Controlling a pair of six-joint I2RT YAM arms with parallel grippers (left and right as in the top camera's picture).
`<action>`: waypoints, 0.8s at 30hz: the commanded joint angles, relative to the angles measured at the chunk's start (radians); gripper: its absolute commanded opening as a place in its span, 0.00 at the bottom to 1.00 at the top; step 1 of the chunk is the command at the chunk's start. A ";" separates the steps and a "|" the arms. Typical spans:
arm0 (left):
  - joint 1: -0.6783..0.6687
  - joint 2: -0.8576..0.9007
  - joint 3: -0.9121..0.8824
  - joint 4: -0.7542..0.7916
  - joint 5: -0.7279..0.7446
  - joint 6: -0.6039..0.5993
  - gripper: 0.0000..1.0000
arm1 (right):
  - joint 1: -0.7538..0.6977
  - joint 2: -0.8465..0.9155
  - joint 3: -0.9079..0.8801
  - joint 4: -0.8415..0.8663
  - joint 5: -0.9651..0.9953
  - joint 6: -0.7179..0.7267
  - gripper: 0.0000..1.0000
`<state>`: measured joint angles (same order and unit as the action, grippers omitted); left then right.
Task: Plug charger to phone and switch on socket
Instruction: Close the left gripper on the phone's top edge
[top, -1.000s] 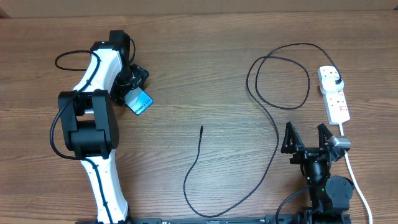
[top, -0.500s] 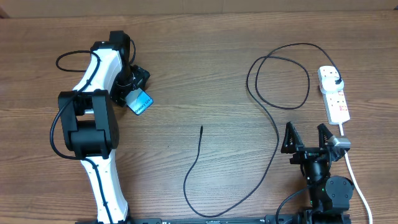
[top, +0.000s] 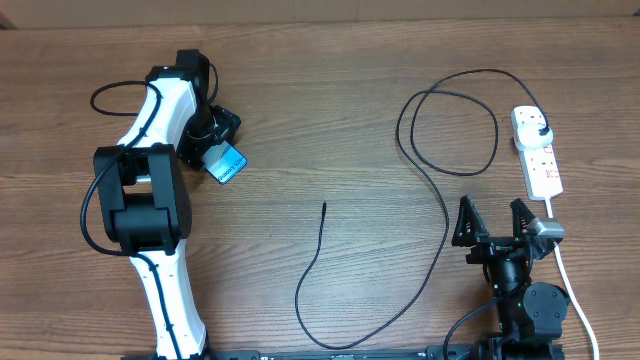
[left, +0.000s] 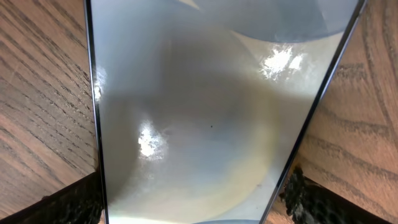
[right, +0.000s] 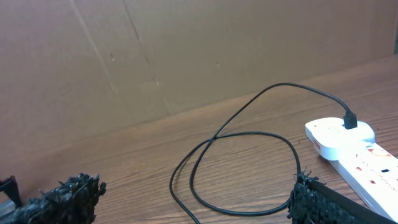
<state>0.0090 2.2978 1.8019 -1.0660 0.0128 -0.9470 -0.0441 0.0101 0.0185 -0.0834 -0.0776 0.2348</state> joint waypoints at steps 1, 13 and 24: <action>0.005 0.052 0.000 0.001 0.013 -0.003 0.89 | 0.006 -0.006 -0.011 0.004 0.006 -0.003 1.00; 0.005 0.052 0.001 0.003 0.013 -0.003 0.82 | 0.006 -0.006 -0.011 0.004 0.006 -0.003 1.00; 0.005 0.052 0.000 0.004 0.013 -0.003 0.56 | 0.006 -0.006 -0.011 0.004 0.006 -0.003 1.00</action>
<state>0.0090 2.2986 1.8046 -1.0672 0.0143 -0.9470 -0.0441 0.0101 0.0185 -0.0830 -0.0776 0.2348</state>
